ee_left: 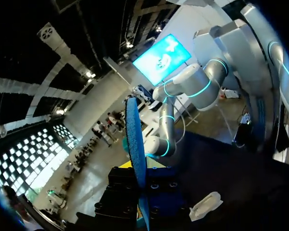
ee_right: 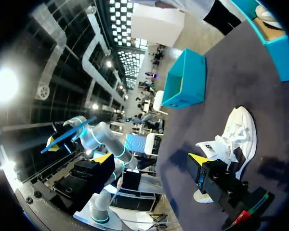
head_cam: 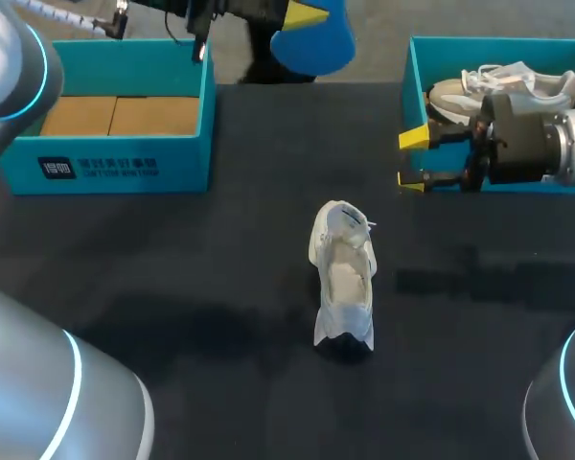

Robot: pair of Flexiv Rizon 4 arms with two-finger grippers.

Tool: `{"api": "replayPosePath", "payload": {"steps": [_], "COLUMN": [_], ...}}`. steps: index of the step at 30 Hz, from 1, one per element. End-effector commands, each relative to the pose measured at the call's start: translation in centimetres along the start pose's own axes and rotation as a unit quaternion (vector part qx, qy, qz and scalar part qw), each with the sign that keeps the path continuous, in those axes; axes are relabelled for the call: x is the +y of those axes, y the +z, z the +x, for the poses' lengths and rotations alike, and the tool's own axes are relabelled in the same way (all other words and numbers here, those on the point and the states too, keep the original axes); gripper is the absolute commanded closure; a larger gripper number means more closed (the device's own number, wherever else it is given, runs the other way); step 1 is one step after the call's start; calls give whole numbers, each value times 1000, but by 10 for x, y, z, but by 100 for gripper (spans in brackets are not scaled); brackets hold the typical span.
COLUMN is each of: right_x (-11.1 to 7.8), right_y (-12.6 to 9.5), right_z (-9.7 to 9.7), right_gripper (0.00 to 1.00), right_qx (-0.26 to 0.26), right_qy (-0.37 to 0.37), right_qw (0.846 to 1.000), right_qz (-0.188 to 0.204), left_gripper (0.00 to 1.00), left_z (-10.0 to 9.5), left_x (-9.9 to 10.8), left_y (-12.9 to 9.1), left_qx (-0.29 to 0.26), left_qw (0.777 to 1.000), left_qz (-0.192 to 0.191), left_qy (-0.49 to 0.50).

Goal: Take the shoe out of the shoebox, open the shoe tongue, remove and reinsert the insole, then place the shoe into the shoebox

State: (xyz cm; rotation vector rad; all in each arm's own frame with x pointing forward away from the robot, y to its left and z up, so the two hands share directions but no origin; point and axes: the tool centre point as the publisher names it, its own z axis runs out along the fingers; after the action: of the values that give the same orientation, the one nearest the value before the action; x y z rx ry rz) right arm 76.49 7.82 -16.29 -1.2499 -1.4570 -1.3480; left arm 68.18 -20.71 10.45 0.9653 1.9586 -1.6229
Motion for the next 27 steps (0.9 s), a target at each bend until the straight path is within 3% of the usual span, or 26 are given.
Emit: {"api": "replayPosePath", "payload": {"steps": [1,8,10,13,23,27], "right_x": [1,1,1,1,1,1], "right_y": [2,2,2,2,2,2], "right_z": [0,0,0,0,0,0], "right_gripper": [0,0,0,0,0,0], "right_qx": [-1,-1,-1,-1,-1,-1], "right_qy": [0,0,0,0,0,0], "right_qw": [1000,1000,1000,1000,1000,1000], "right_qz": [0,0,0,0,0,0], "left_gripper": [100,100,100,100,100,100], "left_z": [9,9,18,28,57,67], "left_x": [-1,-1,8,18,29,42], "left_y": [-1,-1,4,6,6,13], "left_qx": [-49,-49,-39,-41,-127,-129], "left_qw": [994,994,989,985,945,938], "left_qz": [-13,-13,-45,-49,9,13], "left_qy": [99,99,136,162,302,321]}}
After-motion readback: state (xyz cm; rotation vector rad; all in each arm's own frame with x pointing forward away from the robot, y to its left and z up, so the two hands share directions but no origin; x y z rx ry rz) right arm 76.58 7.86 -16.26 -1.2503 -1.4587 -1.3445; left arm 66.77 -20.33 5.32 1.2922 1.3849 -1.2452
